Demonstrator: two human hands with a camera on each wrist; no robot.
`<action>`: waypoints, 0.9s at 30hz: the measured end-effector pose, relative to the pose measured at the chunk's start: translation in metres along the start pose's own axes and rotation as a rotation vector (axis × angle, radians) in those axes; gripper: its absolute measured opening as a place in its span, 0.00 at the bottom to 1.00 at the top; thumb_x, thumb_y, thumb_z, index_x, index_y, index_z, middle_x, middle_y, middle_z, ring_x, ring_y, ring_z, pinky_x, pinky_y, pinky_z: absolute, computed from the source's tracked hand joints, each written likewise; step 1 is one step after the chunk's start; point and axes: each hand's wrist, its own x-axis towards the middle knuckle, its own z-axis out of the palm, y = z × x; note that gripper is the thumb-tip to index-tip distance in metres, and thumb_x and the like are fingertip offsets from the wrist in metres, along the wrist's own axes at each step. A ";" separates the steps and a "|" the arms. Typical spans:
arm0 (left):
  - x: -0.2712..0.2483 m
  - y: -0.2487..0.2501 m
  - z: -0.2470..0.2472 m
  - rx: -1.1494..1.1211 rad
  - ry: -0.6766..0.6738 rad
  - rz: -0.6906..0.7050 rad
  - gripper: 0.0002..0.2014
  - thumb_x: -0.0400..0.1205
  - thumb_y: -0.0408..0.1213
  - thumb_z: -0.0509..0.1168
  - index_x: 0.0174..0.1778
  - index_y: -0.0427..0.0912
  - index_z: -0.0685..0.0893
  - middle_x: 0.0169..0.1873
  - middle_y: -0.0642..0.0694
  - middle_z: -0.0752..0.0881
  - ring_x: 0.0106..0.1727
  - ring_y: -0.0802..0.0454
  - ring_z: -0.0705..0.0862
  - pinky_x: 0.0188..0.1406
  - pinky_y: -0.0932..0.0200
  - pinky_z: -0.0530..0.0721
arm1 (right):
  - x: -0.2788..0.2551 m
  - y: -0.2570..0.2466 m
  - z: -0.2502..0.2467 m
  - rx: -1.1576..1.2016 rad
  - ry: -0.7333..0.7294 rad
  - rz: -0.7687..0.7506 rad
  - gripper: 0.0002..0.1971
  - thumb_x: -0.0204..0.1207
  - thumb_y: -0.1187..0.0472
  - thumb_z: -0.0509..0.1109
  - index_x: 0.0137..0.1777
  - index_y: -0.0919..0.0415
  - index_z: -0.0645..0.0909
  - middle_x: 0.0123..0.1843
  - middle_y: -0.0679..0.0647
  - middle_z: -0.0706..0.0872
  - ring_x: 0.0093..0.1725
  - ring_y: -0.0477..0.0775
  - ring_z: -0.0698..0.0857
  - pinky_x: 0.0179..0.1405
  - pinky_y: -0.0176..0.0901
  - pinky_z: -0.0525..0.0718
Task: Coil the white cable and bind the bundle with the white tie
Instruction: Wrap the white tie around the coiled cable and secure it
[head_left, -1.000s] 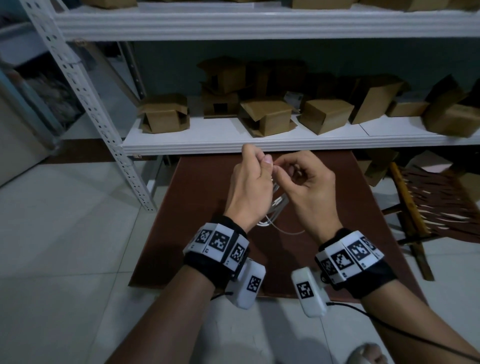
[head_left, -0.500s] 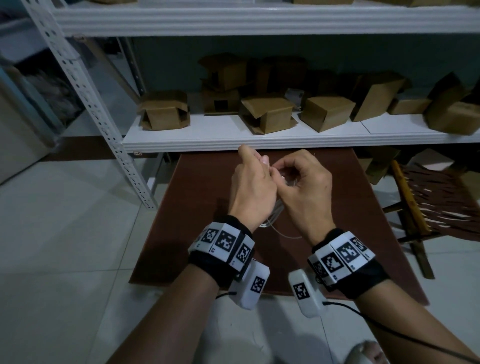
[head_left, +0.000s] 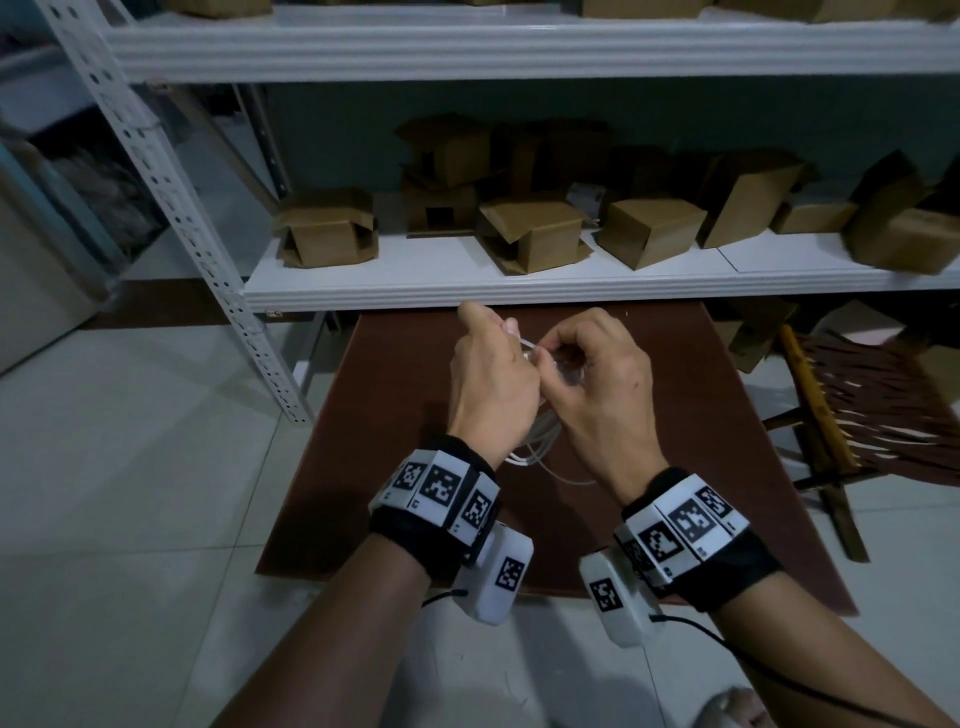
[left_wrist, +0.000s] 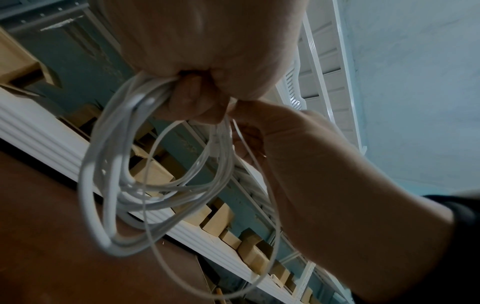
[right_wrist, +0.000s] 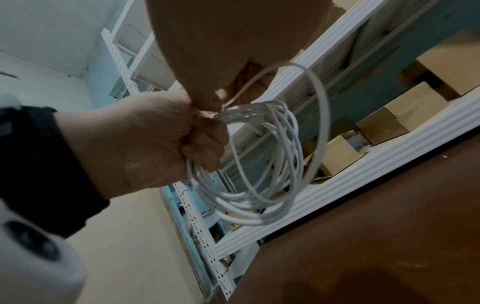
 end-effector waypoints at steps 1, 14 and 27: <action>0.002 -0.001 -0.001 -0.007 0.010 -0.009 0.05 0.95 0.39 0.54 0.57 0.41 0.68 0.39 0.52 0.77 0.37 0.59 0.78 0.27 0.65 0.71 | 0.000 -0.001 -0.001 -0.005 0.009 -0.014 0.04 0.77 0.65 0.78 0.45 0.61 0.85 0.45 0.51 0.85 0.46 0.54 0.83 0.44 0.57 0.83; 0.007 -0.003 -0.009 -0.300 0.010 -0.089 0.14 0.92 0.57 0.54 0.50 0.52 0.74 0.44 0.47 0.86 0.43 0.45 0.89 0.47 0.34 0.90 | -0.003 -0.009 -0.007 0.173 0.096 0.073 0.03 0.78 0.69 0.80 0.46 0.63 0.89 0.43 0.52 0.88 0.38 0.48 0.87 0.39 0.46 0.88; 0.003 -0.006 0.001 -0.304 -0.124 0.047 0.12 0.90 0.45 0.65 0.57 0.49 0.94 0.41 0.54 0.95 0.46 0.60 0.94 0.56 0.45 0.93 | -0.001 -0.004 -0.004 0.139 0.134 0.043 0.04 0.78 0.65 0.82 0.47 0.64 0.91 0.42 0.51 0.88 0.37 0.46 0.86 0.37 0.39 0.85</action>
